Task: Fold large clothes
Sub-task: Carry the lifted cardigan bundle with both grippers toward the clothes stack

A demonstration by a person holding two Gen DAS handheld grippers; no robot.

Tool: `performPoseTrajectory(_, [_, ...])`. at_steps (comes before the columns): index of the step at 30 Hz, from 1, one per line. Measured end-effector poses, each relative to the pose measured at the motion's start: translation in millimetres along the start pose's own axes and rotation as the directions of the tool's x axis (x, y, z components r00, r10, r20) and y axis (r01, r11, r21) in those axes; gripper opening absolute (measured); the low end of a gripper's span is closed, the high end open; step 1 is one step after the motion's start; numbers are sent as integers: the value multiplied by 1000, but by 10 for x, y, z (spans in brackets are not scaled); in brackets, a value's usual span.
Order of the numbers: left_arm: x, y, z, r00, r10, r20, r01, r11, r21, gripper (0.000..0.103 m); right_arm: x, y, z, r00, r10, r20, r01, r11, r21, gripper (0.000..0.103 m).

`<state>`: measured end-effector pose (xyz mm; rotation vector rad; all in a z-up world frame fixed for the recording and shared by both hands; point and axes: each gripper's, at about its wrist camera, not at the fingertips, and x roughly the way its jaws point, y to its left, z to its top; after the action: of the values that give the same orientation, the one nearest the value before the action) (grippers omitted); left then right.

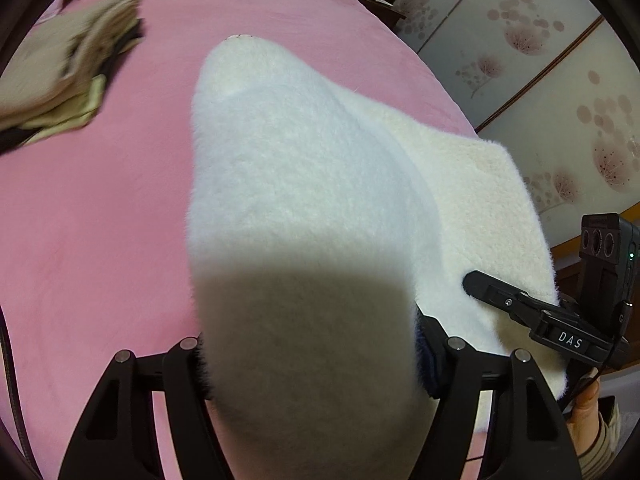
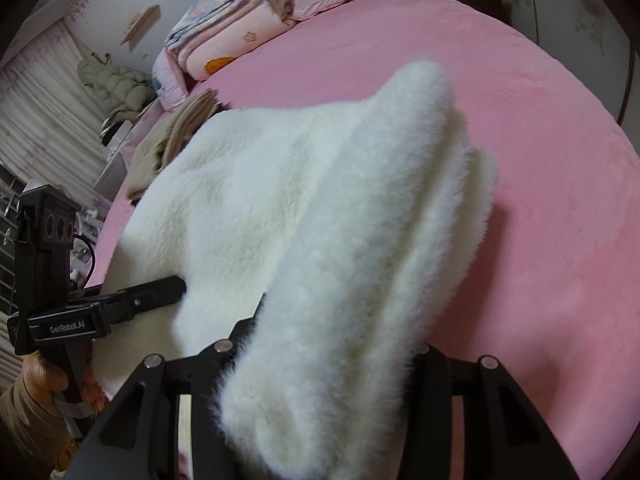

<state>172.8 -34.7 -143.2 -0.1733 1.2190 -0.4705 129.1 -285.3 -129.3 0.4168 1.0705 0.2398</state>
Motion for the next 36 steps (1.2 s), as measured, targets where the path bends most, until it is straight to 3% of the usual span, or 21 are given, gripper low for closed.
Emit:
performPoseTrajectory(5, [-548,430,-183,1000,14,22,-13,999,-44,69,64,688,-161,996,87,-21,-88,995,-42,44])
performPoseTrajectory(11, [-1375,1042,74,990,73,117,-65,995,-71,70,232,1763,218,985,172,-5,-172,977,-130,44])
performPoseTrajectory(15, [-1842,1530,604,976,129,173,-120,991,-62,70,418,2346,721,975,223,4,-220,963,-156,44])
performPoseTrajectory(21, [-2256,2197,1707,951,172,256,-167,985,-40,70,870,3189,1833,965,254,58,-237,949,-207,44])
performPoseTrajectory(26, [-2166,2823,2574,940,174,295,-177,984,-18,70,1443,3558,2680,963,249,101,-227,954,-195,44])
performPoseTrajectory(29, [-1946,3255,2918,938,161,307,-162,987,-21,70,1827,3662,3090,967,226,116,-202,961,-188,45])
performPoseTrajectory(32, [-1537,3682,3115,942,163,293,-153,987,-58,71,2296,3623,3354,972,203,119,-181,968,-174,45])
performPoseTrajectory(36, [-860,4135,3225,952,217,216,-197,974,-109,76,3047,3449,3452,988,141,66,-132,983,-127,45])
